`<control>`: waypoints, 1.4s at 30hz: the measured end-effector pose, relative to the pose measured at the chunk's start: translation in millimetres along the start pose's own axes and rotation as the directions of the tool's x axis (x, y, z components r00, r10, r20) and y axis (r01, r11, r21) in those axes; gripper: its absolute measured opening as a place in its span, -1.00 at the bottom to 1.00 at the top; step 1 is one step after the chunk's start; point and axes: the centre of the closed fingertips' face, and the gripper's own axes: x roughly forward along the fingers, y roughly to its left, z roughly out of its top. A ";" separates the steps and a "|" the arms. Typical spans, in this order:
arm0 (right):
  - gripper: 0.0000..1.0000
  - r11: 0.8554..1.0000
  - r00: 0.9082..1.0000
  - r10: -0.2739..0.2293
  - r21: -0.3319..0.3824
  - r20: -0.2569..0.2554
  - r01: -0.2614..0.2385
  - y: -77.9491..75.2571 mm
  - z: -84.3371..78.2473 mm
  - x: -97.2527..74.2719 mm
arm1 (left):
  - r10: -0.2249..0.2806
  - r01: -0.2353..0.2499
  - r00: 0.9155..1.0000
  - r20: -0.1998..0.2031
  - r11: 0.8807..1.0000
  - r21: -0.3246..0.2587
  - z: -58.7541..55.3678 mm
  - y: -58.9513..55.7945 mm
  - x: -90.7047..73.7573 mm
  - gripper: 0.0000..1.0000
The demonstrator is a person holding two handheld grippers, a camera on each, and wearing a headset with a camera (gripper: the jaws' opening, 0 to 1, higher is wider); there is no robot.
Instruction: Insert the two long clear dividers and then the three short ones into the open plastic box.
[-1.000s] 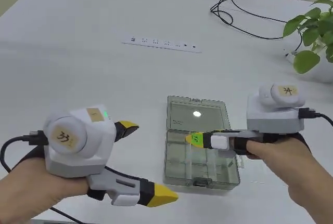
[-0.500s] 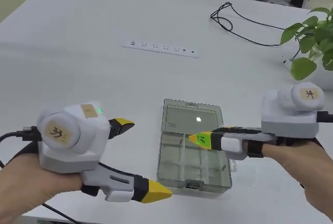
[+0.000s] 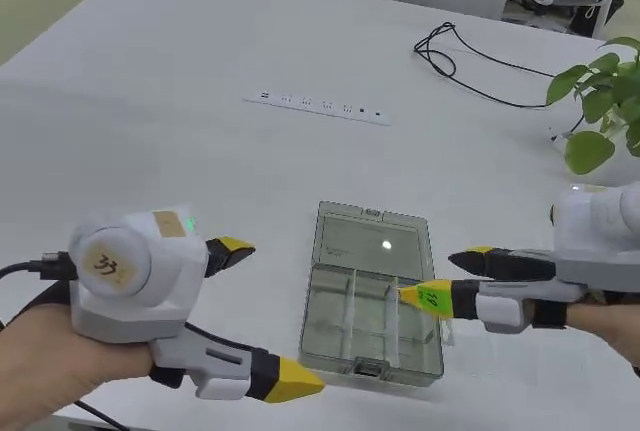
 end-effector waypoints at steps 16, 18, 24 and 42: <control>0.56 0.953 0.973 0.019 -0.291 -0.228 -0.087 -11.2 -47.6 -13.1 | -0.014 0.014 1.000 -0.007 1.000 -0.006 -1.8 3.7 3.9 1.00; 0.60 0.937 0.964 0.013 -0.333 -0.267 -0.105 -16.6 -54.9 -13.0 | -0.013 0.013 1.000 -0.008 1.000 -0.008 -2.4 5.5 4.9 1.00; 0.60 0.898 0.935 -0.001 -0.411 -0.356 -0.156 -34.4 -74.2 -12.8 | -0.019 0.018 1.000 -0.015 1.000 -0.012 -4.5 8.6 6.8 1.00; 0.23 0.788 0.832 -0.062 -0.539 -0.551 -0.298 -77.6 -127.6 -7.9 | -0.026 0.026 0.999 -0.021 0.999 -0.028 -8.1 17.6 11.9 1.00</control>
